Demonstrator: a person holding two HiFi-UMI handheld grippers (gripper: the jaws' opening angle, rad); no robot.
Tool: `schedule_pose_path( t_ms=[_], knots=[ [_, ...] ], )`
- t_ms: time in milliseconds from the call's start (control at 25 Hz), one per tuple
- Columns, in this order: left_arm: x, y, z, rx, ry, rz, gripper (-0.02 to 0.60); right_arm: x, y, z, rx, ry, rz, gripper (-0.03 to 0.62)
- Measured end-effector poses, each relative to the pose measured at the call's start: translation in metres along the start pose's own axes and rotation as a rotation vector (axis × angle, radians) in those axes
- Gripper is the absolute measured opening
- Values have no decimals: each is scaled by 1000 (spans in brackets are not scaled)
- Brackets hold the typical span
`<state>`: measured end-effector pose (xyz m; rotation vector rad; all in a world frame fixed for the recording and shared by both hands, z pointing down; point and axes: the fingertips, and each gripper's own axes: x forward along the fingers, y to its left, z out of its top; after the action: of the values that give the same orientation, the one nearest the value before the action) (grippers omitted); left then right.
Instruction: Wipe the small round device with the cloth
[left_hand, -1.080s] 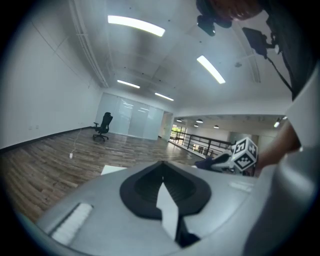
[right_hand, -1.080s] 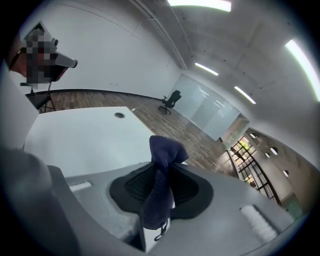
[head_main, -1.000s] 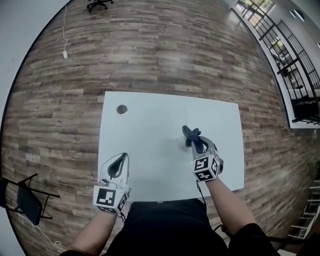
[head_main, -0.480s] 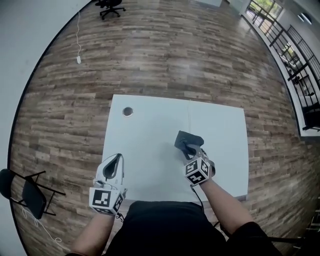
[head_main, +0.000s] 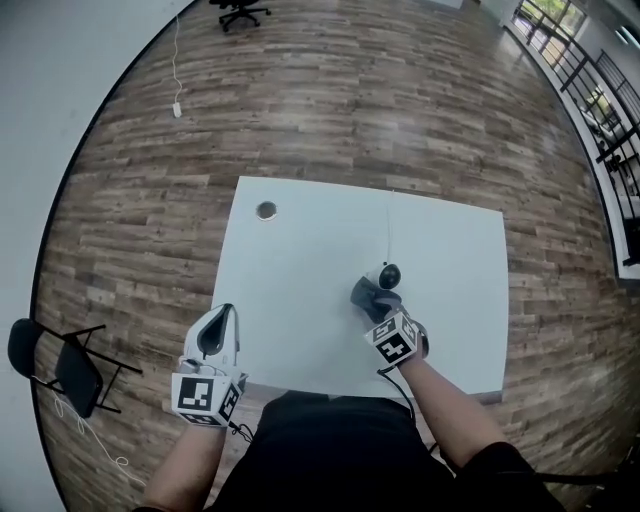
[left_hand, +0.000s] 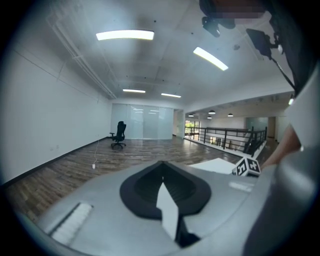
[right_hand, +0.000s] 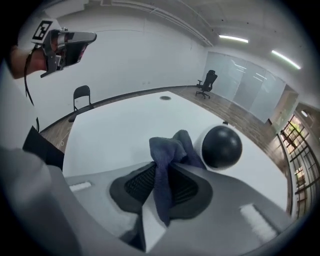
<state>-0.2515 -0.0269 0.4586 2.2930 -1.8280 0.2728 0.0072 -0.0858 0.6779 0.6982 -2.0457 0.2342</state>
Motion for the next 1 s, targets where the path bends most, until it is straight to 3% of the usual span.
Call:
schedule_pose_path(
  t_ms=[120,240,360,480,680,920,1000],
  knots=[
    [-6,-2,0,12,15,7,8,-6,7,-1,59,-57,42,78],
    [-4,-7,8,13,0,8,8,-35,-4,17,151,-212,58,78],
    [1,-17,16,23,-21,-8,8,-80,-39,36,217,-370,-7,78],
    [5,-25,21,42,-28,-18,8,-119,-79,51,210,-472,-122,78],
    [2,-35,32,65,-54,-3,8,-132,-119,70,117,-539,-290,78],
    [-14,-37,30,83,-32,65,8,-79,-83,83,-183,-429,-199,78],
    [-22,-37,25,78,-11,95,8,-67,-70,80,-238,-410,-161,78]
  ],
)
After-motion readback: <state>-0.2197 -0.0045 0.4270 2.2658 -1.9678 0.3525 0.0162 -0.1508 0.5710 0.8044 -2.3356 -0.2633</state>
